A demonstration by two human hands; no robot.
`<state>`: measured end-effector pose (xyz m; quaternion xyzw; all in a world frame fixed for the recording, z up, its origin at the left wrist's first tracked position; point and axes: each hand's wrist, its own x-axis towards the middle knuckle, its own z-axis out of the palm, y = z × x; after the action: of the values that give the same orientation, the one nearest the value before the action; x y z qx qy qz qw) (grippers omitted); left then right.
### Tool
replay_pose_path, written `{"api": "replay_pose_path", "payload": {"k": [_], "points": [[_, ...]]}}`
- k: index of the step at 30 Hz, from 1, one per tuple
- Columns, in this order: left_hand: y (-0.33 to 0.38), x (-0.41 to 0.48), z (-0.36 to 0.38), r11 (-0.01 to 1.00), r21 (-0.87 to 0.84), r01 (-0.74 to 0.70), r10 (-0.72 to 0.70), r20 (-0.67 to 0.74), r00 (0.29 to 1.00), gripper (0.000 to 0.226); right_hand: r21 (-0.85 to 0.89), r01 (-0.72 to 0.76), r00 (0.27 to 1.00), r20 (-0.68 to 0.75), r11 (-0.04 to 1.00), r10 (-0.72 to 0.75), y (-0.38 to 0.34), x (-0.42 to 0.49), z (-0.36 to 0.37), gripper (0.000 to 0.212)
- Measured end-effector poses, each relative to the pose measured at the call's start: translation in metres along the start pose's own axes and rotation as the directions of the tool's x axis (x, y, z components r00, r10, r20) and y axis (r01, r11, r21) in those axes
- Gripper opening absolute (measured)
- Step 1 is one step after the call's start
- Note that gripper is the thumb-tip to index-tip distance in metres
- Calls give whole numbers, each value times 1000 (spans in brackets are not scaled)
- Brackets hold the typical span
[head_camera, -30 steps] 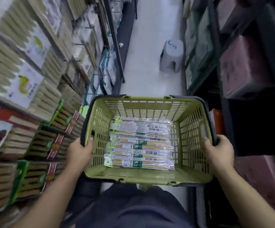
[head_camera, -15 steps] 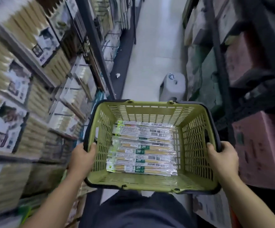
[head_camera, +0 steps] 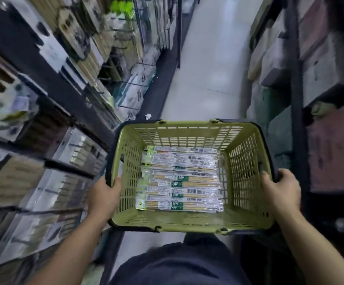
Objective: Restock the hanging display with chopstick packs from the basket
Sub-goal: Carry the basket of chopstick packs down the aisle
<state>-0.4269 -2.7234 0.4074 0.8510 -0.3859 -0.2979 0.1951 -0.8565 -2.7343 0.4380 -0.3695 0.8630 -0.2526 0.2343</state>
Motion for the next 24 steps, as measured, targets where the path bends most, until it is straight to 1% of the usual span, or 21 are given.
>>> {"api": "replay_pose_path", "payload": {"k": [3,5,7,9,11,14,18,24], "points": [[47,24,16,999,18,41,-40,-35,999,24,-27,50,998,32,998,-49,-39,73,6,24],[75,44,27,996,-19,88,-88,-27,996,25,-47,91,995,52,995,-89,-68,119,10,25],[98,64,38,988,-79,133,-137,-39,990,30,-72,136,988,89,988,-130,-95,161,17,22],[119,84,47,983,-96,159,-164,-55,985,33,-76,173,980,114,982,-164,-124,197,25,21],[140,106,56,976,-108,187,-196,-77,978,30,-67,194,973,136,979,-184,-151,231,36,19],[162,139,69,964,-158,216,-228,-63,972,25,-55,213,963,181,976,-200,-192,273,57,16],[183,178,84,936,-184,299,-306,-9,952,30,-57,263,943,228,963,-244,-244,320,83,12],[221,213,96,890,-255,378,-403,-53,914,29,-66,331,905,303,941,-297,-313,380,108,13]]}}
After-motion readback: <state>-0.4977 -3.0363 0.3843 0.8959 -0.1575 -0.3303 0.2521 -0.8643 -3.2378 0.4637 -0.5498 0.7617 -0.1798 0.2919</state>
